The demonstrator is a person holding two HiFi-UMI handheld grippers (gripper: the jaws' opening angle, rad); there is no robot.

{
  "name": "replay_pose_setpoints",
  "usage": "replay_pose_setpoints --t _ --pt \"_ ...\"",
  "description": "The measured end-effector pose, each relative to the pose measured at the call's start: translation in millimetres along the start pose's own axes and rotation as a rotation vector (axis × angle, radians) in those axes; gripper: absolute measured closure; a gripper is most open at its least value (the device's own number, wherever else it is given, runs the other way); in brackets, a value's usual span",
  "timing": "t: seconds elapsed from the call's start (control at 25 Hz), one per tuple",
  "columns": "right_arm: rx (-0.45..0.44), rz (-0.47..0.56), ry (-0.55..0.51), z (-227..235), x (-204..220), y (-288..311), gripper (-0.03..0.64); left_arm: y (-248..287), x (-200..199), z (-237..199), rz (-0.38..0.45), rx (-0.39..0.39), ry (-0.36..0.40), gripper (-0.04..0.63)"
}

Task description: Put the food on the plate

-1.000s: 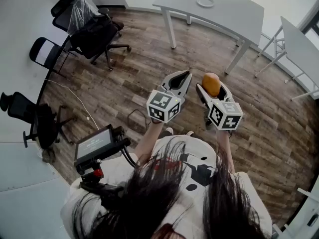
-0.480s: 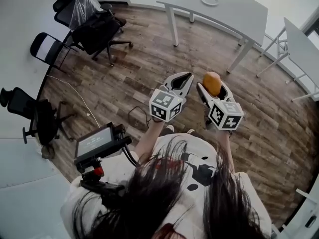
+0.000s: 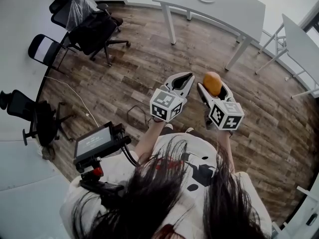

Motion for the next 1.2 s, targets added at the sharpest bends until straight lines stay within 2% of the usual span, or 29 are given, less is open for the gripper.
replay_pose_setpoints --t 0.32,0.52,0.64,0.8,1.08,1.2 --pt "-0.037 -0.018 -0.007 18 -3 6 0.242 14 -1 9 -0.003 -0.021 0.005 0.589" --pt "-0.055 -0.031 0.006 15 -1 16 0.242 9 2 -2 -0.011 -0.04 -0.008 0.589" --pt "-0.056 -0.053 0.018 19 -8 36 0.242 18 -3 -24 -0.014 -0.047 -0.032 0.589" --pt "-0.039 -0.077 0.042 39 -36 88 0.242 56 -16 -74 -0.037 -0.024 -0.052 0.589" --pt "-0.013 -0.032 0.037 41 -40 83 0.242 63 -25 -73 -0.001 0.008 0.0 0.589" --pt "0.0 -0.028 0.046 47 -63 117 0.242 83 -44 -111 0.001 0.015 0.014 0.589"
Point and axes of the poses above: the fingertips, and each gripper's own axes: y forward along the fingers, z to its right, x out of its underside, the point moved 8 cm from there along -y, backward along the fingers, and after that the axes turned 9 degrees about -z, right-handed, at the moved point
